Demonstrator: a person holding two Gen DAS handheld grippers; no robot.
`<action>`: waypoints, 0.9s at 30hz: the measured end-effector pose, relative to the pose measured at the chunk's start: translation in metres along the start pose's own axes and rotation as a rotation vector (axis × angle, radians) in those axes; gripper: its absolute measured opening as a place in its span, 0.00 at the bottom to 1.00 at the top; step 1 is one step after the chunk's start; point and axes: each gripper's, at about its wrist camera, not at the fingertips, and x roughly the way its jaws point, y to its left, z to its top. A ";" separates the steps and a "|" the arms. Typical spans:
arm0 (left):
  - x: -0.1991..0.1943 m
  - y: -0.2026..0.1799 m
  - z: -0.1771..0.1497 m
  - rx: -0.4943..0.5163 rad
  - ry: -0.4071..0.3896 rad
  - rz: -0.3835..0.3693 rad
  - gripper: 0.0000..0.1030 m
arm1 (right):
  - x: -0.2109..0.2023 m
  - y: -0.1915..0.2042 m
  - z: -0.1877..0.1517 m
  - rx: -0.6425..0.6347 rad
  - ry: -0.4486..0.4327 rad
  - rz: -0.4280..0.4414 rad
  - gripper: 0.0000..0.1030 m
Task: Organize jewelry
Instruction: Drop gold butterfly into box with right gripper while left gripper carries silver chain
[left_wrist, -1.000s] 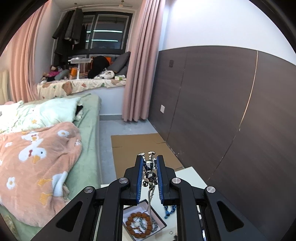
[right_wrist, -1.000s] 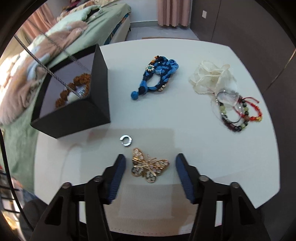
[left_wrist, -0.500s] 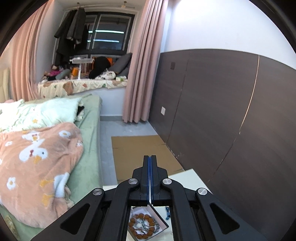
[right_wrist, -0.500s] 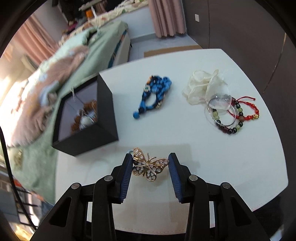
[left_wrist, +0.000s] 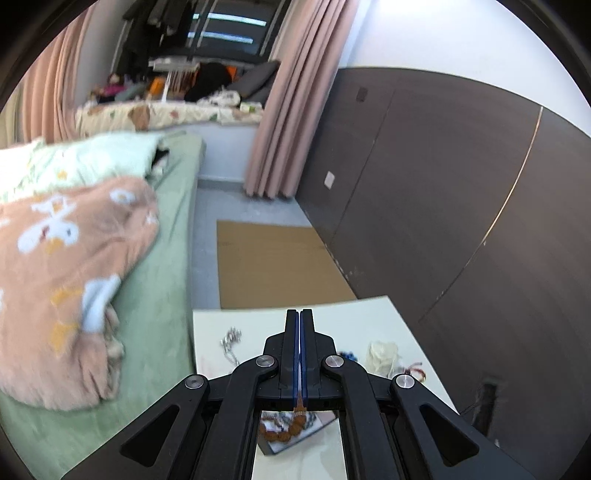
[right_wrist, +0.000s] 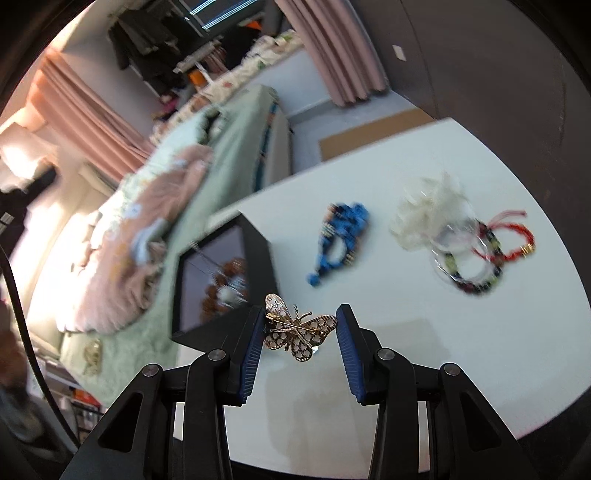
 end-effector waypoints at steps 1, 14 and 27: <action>0.004 0.003 -0.003 -0.007 0.015 0.004 0.01 | -0.001 0.004 0.002 -0.001 -0.011 0.026 0.39; 0.043 0.053 -0.009 -0.128 0.076 0.048 0.68 | 0.039 0.054 0.036 -0.059 0.039 0.166 0.40; 0.139 0.076 -0.018 -0.078 0.231 0.103 0.48 | 0.050 0.016 0.044 0.058 0.045 0.069 0.54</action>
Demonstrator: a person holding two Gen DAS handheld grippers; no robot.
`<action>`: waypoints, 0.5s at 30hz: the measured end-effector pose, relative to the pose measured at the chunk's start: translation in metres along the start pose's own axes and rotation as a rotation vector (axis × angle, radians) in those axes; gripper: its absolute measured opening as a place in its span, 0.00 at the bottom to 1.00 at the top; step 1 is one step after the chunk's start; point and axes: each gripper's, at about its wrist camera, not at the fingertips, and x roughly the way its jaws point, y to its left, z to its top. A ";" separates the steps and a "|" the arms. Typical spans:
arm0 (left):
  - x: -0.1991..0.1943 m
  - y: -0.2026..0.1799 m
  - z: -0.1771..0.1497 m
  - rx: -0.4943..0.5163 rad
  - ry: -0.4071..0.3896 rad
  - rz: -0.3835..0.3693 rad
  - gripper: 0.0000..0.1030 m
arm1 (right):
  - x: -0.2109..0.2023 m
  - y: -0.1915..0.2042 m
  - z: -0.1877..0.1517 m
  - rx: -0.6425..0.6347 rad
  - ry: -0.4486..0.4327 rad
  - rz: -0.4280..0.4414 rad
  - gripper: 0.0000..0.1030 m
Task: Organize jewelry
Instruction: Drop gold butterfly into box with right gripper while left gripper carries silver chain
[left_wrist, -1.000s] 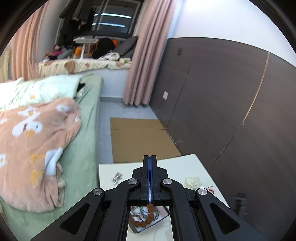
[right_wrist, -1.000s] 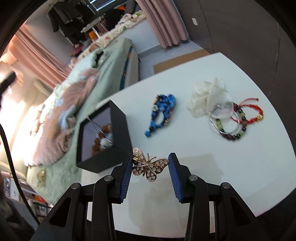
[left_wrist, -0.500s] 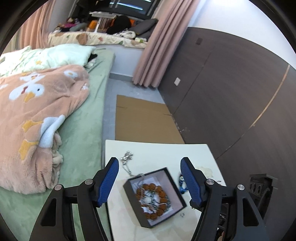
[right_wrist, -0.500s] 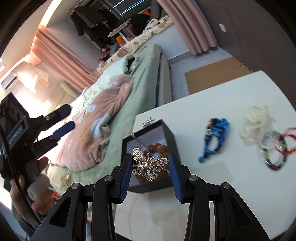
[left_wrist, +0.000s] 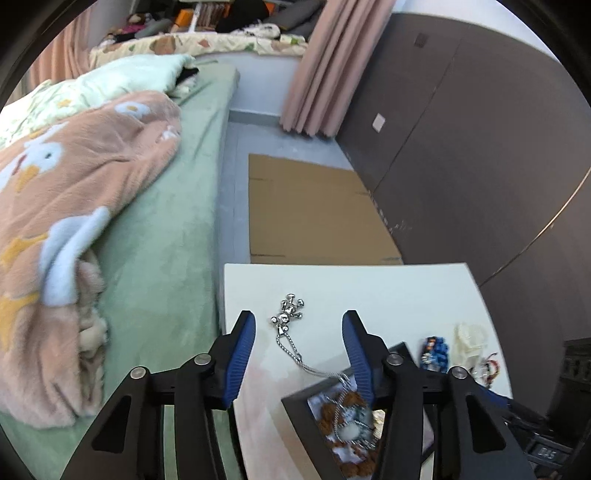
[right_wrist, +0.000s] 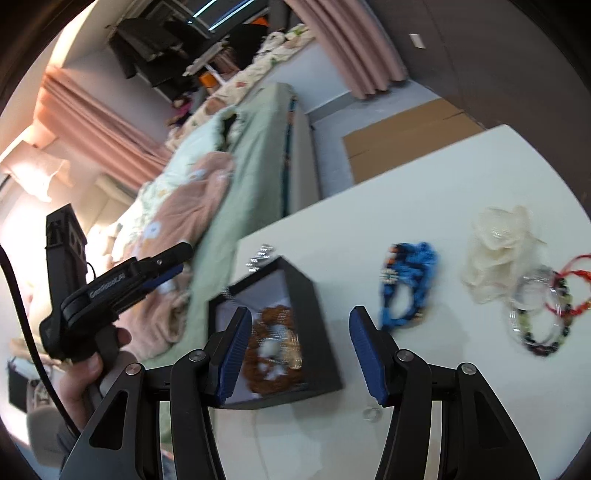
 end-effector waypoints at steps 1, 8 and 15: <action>0.008 0.000 0.001 0.009 0.013 0.006 0.47 | 0.000 -0.004 0.000 0.008 0.006 -0.011 0.54; 0.060 -0.003 0.006 0.079 0.112 0.080 0.41 | -0.004 -0.035 0.002 0.048 0.019 -0.097 0.54; 0.091 -0.008 0.009 0.202 0.228 0.131 0.40 | -0.007 -0.051 0.003 0.082 0.027 -0.103 0.54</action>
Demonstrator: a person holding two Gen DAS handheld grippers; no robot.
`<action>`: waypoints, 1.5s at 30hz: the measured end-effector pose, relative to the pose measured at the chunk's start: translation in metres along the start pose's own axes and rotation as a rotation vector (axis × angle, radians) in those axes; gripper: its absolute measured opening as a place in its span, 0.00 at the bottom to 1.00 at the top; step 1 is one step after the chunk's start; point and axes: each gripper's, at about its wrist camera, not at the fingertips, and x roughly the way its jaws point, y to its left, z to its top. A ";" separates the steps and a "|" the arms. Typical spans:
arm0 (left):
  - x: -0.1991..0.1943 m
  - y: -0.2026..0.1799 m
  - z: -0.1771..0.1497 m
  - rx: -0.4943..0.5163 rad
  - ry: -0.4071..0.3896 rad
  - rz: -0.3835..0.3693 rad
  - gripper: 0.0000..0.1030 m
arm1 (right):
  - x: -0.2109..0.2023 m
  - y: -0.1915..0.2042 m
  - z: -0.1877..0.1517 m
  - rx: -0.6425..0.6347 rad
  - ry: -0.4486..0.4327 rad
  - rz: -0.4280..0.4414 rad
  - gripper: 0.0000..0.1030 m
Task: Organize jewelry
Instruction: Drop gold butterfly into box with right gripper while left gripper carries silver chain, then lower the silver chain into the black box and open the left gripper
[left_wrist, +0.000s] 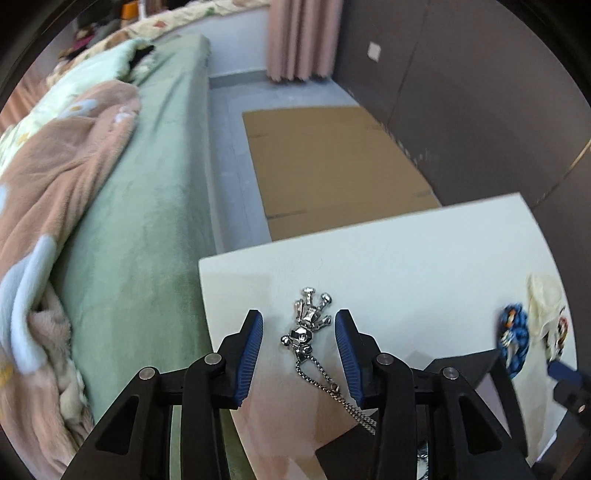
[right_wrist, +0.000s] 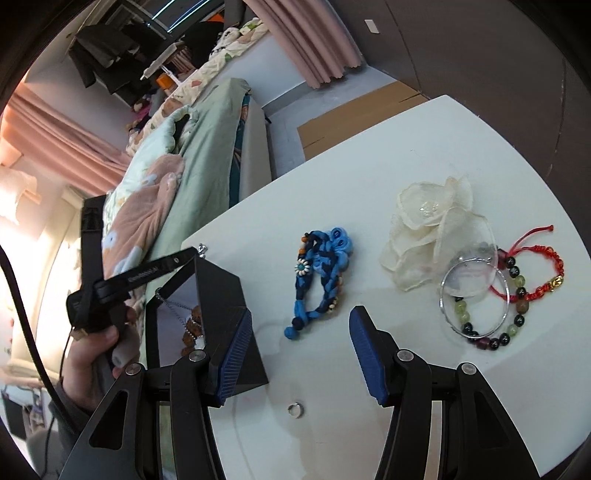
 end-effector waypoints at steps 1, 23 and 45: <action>0.001 0.000 0.001 0.008 0.003 0.003 0.41 | -0.001 -0.001 0.000 0.000 -0.001 0.002 0.54; -0.107 -0.015 0.004 0.053 -0.189 0.065 0.14 | -0.017 0.008 -0.010 -0.013 -0.011 0.008 0.54; -0.232 -0.080 -0.030 0.097 -0.354 0.067 0.14 | -0.055 -0.032 -0.022 0.090 -0.106 0.066 0.54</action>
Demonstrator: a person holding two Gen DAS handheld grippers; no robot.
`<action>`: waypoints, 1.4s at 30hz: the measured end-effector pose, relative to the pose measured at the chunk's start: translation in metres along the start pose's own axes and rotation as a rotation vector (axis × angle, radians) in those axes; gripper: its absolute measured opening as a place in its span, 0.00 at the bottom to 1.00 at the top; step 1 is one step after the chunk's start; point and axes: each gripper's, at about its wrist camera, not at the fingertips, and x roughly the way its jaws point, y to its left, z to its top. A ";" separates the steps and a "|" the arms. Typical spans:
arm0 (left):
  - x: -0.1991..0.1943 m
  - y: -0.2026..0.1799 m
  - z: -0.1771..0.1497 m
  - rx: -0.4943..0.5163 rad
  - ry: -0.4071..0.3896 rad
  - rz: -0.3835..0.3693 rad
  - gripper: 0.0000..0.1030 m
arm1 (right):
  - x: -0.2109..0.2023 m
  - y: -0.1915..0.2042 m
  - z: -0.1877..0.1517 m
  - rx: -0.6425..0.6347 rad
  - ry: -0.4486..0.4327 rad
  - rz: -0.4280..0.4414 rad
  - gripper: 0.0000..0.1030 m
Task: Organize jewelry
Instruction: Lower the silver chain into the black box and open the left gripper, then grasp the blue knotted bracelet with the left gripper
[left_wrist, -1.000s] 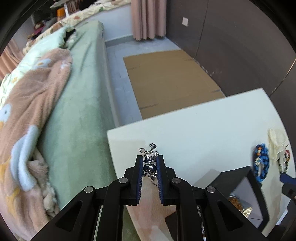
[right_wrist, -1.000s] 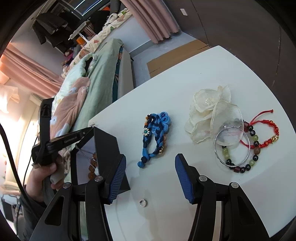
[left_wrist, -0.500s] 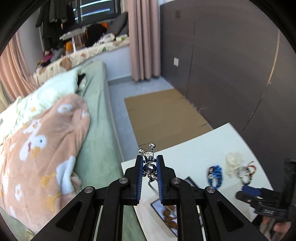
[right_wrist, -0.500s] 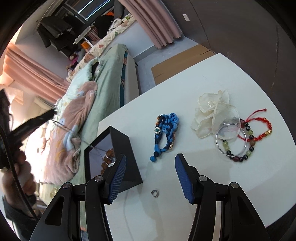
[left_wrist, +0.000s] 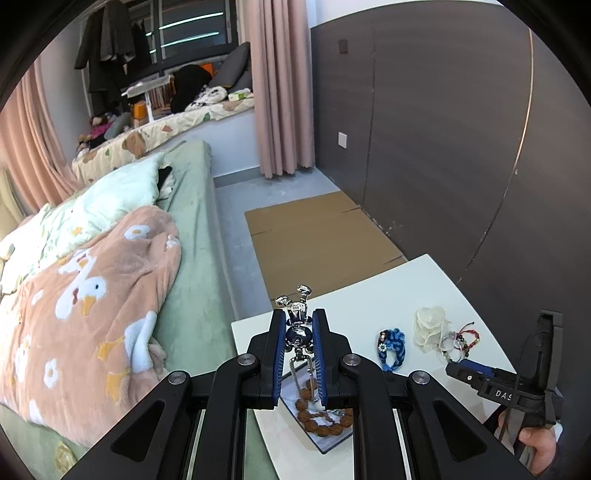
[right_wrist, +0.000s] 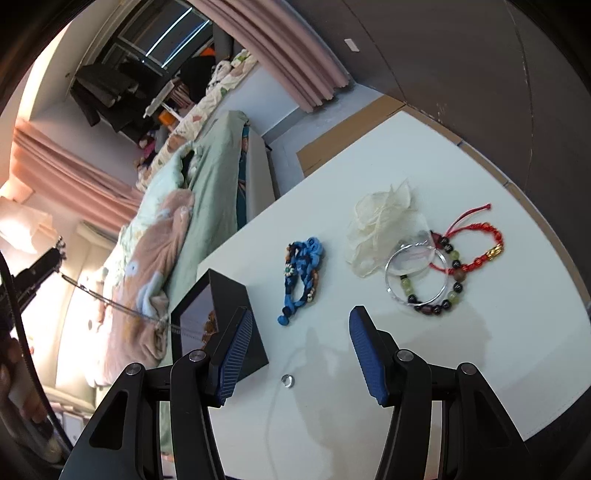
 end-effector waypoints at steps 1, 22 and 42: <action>0.002 -0.002 -0.001 -0.001 0.005 0.001 0.14 | -0.001 -0.001 0.000 -0.001 -0.005 0.001 0.54; 0.058 -0.036 -0.043 -0.065 0.099 -0.066 0.61 | -0.013 -0.036 0.013 -0.029 0.004 -0.016 0.54; 0.133 -0.115 -0.055 0.022 0.217 -0.202 0.52 | -0.021 -0.082 0.029 0.046 -0.001 -0.052 0.54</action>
